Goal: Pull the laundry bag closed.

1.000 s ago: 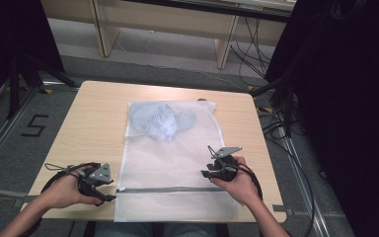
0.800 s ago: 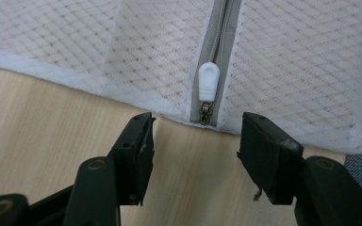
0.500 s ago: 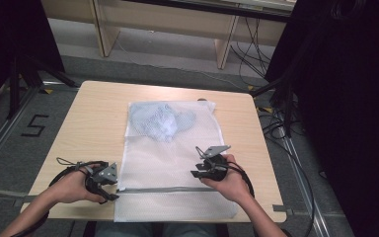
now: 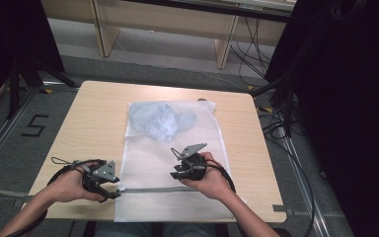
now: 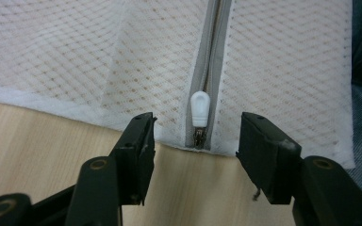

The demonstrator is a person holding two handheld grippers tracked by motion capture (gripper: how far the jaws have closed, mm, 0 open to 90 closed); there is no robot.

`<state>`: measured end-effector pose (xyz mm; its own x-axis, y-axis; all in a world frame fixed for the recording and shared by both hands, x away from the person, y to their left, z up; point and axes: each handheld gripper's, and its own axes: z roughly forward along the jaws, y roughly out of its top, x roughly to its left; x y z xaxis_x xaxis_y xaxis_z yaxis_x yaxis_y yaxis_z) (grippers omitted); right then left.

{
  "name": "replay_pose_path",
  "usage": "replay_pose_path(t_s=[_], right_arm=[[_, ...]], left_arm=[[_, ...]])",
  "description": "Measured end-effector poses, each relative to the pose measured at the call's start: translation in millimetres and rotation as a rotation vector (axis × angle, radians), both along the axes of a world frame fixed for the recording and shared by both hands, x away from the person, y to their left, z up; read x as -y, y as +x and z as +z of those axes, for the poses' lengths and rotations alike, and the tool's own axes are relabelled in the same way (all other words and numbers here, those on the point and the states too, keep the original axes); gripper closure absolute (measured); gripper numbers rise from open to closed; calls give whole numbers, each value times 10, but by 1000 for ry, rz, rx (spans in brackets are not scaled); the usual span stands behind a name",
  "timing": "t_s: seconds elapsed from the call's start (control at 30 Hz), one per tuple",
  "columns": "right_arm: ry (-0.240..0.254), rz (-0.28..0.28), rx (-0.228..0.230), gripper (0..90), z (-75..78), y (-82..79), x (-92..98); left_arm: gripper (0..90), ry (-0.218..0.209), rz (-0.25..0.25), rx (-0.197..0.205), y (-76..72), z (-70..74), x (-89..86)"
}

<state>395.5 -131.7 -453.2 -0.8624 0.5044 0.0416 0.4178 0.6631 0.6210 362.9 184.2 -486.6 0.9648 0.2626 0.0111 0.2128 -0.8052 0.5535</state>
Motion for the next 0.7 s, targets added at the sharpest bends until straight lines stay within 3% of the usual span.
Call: replay_pose_path(t_s=[0.17,0.2,0.3,0.5,0.63,0.7], right_arm=[[19,35,4,688,7,-2,-133],[5,21,-9,687,14,-13,-157],[12,36,8,686,4,-4,-201],[24,47,-4,681,-12,-6,-236],[9,61,-10,683,-23,-15,-272],[5,41,-23,684,-41,-36,-304]], left_arm=[[508,6,-4,-8,9,-34,-17],[518,0,-1,-20,14,-39,-26],[515,-5,7,-12,16,-41,-43],[483,-8,-14,0,20,-75,-39],[482,-86,18,-40,46,-47,-114],[544,-109,39,-56,68,-21,-171]])
